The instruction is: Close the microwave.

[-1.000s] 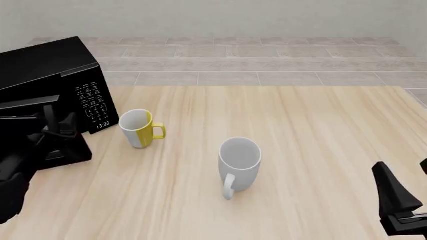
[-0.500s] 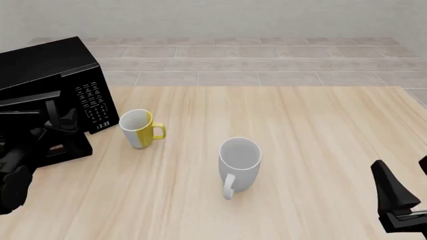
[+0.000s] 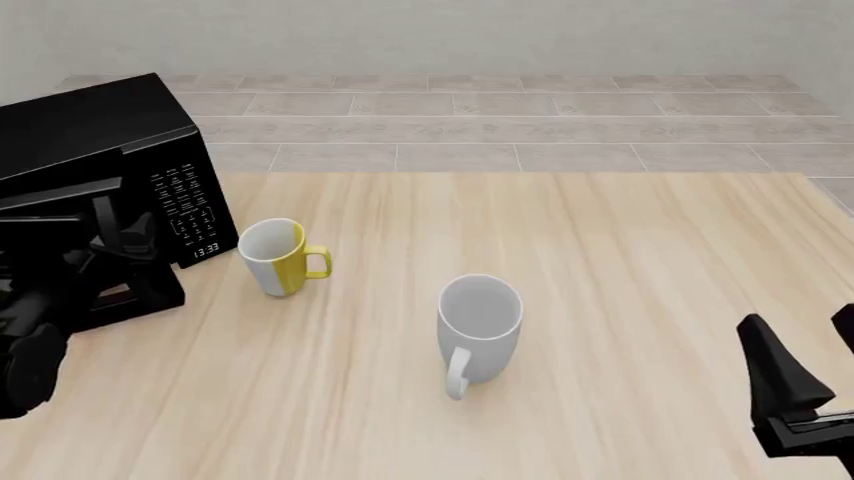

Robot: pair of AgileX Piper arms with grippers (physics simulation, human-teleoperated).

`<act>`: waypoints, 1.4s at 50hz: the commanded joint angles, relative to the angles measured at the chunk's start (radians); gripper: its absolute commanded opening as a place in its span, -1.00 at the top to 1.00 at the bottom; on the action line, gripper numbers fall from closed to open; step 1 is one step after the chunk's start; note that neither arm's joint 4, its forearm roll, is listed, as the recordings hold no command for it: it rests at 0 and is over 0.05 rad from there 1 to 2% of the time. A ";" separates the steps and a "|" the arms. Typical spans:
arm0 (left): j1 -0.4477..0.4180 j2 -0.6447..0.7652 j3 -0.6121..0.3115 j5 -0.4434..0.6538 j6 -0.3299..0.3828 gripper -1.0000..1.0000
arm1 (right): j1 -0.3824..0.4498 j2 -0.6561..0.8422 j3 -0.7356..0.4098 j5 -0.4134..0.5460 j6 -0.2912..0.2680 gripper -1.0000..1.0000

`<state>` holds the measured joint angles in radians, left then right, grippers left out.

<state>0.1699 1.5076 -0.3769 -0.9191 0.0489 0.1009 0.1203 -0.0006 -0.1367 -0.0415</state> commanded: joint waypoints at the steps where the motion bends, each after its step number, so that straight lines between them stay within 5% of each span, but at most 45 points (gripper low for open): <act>1: 0.025 0.073 -0.028 0.019 0.018 -1.00 | 0.007 0.043 0.000 -0.040 -0.001 -1.00; 70: 0.037 0.157 -0.103 0.031 0.017 -1.00 | 0.001 0.064 0.000 -0.060 -0.004 -1.00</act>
<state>0.1860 1.5842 -0.4661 -0.9061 0.0499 0.1026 0.1853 -0.0004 -0.1959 -0.0454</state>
